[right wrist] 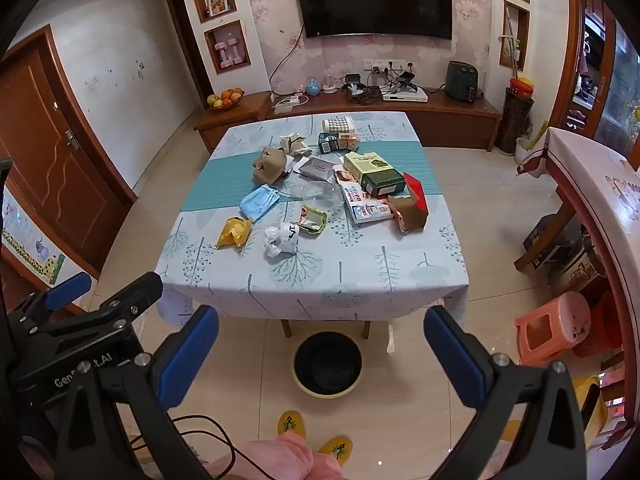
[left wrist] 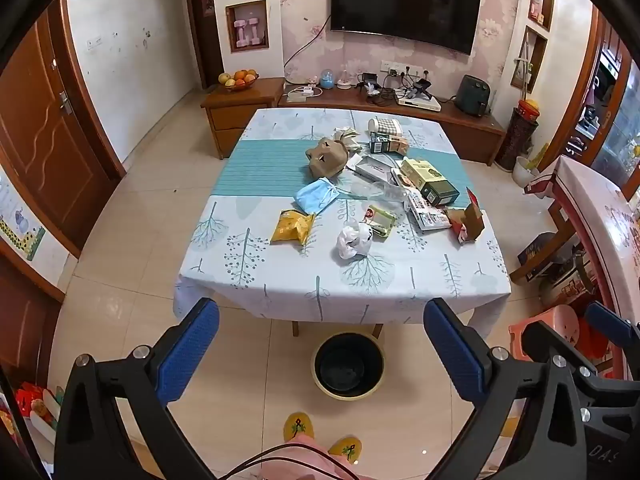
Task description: Collect trash
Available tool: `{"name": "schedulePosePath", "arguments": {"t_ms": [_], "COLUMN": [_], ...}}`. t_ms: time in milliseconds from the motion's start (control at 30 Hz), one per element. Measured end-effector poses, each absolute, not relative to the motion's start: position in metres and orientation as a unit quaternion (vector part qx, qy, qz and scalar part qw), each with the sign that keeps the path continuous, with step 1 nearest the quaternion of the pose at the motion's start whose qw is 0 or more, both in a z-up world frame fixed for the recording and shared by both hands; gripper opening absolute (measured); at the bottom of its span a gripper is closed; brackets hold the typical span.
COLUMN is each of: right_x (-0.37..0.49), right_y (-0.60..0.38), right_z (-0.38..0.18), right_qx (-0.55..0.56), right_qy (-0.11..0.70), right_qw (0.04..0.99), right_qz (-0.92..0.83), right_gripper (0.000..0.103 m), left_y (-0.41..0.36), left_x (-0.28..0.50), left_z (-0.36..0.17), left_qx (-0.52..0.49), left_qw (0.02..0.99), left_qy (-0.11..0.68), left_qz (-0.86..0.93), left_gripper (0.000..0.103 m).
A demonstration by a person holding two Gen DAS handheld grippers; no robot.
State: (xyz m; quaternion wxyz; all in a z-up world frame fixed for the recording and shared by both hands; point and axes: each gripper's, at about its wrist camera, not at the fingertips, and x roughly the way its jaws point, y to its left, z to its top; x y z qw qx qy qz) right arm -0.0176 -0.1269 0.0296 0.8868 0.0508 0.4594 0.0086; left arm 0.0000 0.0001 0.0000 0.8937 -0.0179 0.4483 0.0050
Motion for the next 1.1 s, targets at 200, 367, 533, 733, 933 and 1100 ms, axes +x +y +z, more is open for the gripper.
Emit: {"name": "schedulePosePath", "arguments": {"t_ms": [200,367,533,733,933,1100], "right_x": [-0.014,-0.007,-0.01,-0.009,-0.01,-0.01], "right_y": [-0.124,-0.124,-0.121,-0.115,-0.112,-0.112], "right_z": [0.03,0.028,0.033,0.037,0.036,0.037], "right_qx": [0.055,0.057,0.054,0.058,0.059,0.058], "right_qy": [0.466,0.466,0.466,0.467,0.466,0.464], "right_qw": [0.883,0.883,0.883,0.882,0.883,0.884], "right_qz": [0.006,0.002,0.004,-0.002,-0.006,-0.005], "right_gripper": [0.103,0.103,0.103,0.103,0.103,0.103], "left_y": [-0.001,0.0,0.002,0.002,0.002,0.001], "left_x": [0.0,0.01,0.009,0.008,0.005,0.004], "left_z": [0.0,-0.006,0.001,0.002,0.005,0.008], "left_qx": [-0.014,-0.017,-0.015,-0.015,-0.008,-0.005], "left_qw": [0.894,0.891,0.892,0.891,0.891,0.892], "left_qy": [0.448,0.453,0.451,0.454,0.454,0.451], "left_qz": [0.001,-0.006,-0.01,-0.012,-0.017,-0.013], "left_gripper": [0.094,0.091,0.09,0.088,0.084,0.084]}}
